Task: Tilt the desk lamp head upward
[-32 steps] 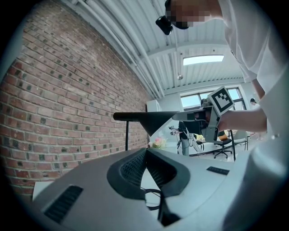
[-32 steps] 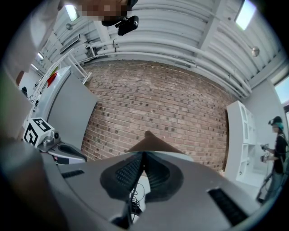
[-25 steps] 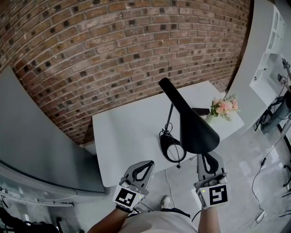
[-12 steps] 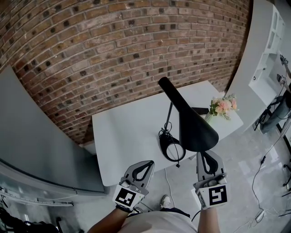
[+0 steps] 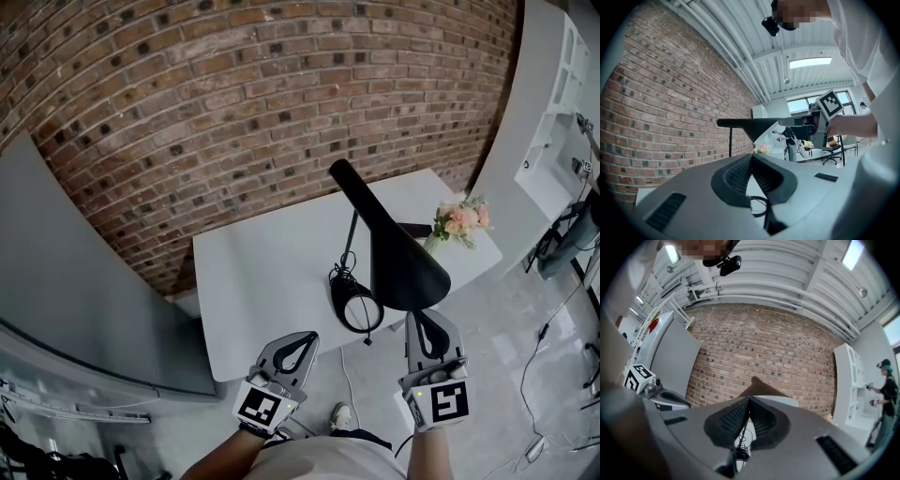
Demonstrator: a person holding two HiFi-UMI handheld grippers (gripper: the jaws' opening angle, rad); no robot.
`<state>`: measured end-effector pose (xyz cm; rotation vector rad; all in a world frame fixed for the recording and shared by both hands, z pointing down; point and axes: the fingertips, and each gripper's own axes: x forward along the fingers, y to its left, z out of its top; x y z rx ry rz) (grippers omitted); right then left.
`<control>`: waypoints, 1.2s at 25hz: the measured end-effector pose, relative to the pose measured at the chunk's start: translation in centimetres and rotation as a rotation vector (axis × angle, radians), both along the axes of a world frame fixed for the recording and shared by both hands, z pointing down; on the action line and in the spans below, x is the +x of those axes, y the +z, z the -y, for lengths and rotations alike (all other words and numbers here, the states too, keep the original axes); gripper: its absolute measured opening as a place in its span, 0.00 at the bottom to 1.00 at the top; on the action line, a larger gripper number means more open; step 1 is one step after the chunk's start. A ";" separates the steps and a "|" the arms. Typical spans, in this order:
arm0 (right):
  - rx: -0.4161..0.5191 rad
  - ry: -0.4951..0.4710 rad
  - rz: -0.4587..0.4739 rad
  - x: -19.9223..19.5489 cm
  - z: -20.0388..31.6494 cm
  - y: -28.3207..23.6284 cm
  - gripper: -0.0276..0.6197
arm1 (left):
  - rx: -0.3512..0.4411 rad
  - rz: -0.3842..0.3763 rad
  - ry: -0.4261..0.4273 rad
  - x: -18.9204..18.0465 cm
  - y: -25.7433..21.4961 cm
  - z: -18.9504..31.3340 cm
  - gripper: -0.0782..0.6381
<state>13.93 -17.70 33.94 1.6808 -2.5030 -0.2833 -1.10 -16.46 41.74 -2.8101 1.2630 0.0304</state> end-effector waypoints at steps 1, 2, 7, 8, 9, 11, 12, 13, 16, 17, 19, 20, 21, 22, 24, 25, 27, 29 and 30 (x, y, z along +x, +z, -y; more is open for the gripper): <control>0.000 0.001 0.004 0.0 0.0 0.0 0.06 | 0.000 0.000 -0.001 0.0 0.0 -0.1 0.12; -0.004 0.003 0.007 0.0 0.0 0.0 0.06 | 0.001 0.001 -0.002 0.0 -0.1 -0.1 0.12; -0.019 0.011 0.017 -0.1 -0.1 -0.1 0.06 | -0.004 0.002 -0.011 -0.4 0.0 -0.2 0.12; -0.020 0.012 0.022 -0.1 -0.1 -0.1 0.06 | -0.005 0.004 -0.012 -0.4 0.1 -0.2 0.12; -0.020 0.012 0.023 -0.1 -0.1 -0.1 0.06 | -0.006 0.005 -0.013 -0.3 0.1 -0.2 0.12; -0.016 0.007 0.014 0.0 -0.1 0.0 0.06 | -0.002 0.004 -0.013 -0.3 0.1 -0.1 0.12; -0.014 0.004 0.008 -0.1 -0.1 0.0 0.06 | 0.000 0.003 -0.012 -0.2 0.0 -0.1 0.12; -0.013 0.001 0.005 -0.1 -0.2 0.0 0.06 | 0.001 0.003 -0.011 -0.2 0.0 -0.1 0.12; -0.009 -0.005 0.005 -0.2 -0.3 -0.1 0.06 | 0.001 0.000 -0.009 -0.1 0.0 -0.2 0.12; -0.009 -0.006 0.008 -0.2 -0.3 -0.1 0.06 | -0.001 -0.002 -0.009 0.0 0.0 -0.2 0.12; -0.016 -0.006 0.013 -0.2 -0.4 -0.1 0.06 | -0.002 -0.003 -0.009 0.1 0.0 -0.2 0.12; -0.015 -0.009 0.007 -0.3 -0.3 -0.2 0.06 | -0.002 -0.004 -0.009 0.1 0.0 -0.2 0.12; -0.012 -0.014 0.000 -0.3 -0.3 -0.2 0.06 | -0.004 -0.003 -0.010 0.2 0.0 -0.2 0.12; -0.013 -0.016 0.000 -0.3 -0.4 -0.2 0.06 | -0.006 -0.003 -0.010 0.2 0.1 -0.3 0.12; -0.021 -0.013 0.016 -0.2 -0.4 -0.1 0.06 | -0.010 -0.002 -0.013 0.3 0.2 -0.4 0.12; -0.022 -0.014 0.019 -0.2 -0.4 -0.1 0.06 | -0.010 -0.003 -0.014 0.3 0.2 -0.4 0.12; -0.016 -0.024 0.010 -0.1 -0.4 0.0 0.06 | -0.007 -0.003 -0.016 0.3 0.2 -0.4 0.12; -0.008 -0.036 -0.008 -0.2 -0.3 0.0 0.06 | -0.002 -0.003 -0.016 0.3 0.2 -0.4 0.12; -0.006 -0.039 -0.006 -0.2 -0.3 -0.1 0.06 | -0.001 -0.003 -0.017 0.4 0.2 -0.4 0.12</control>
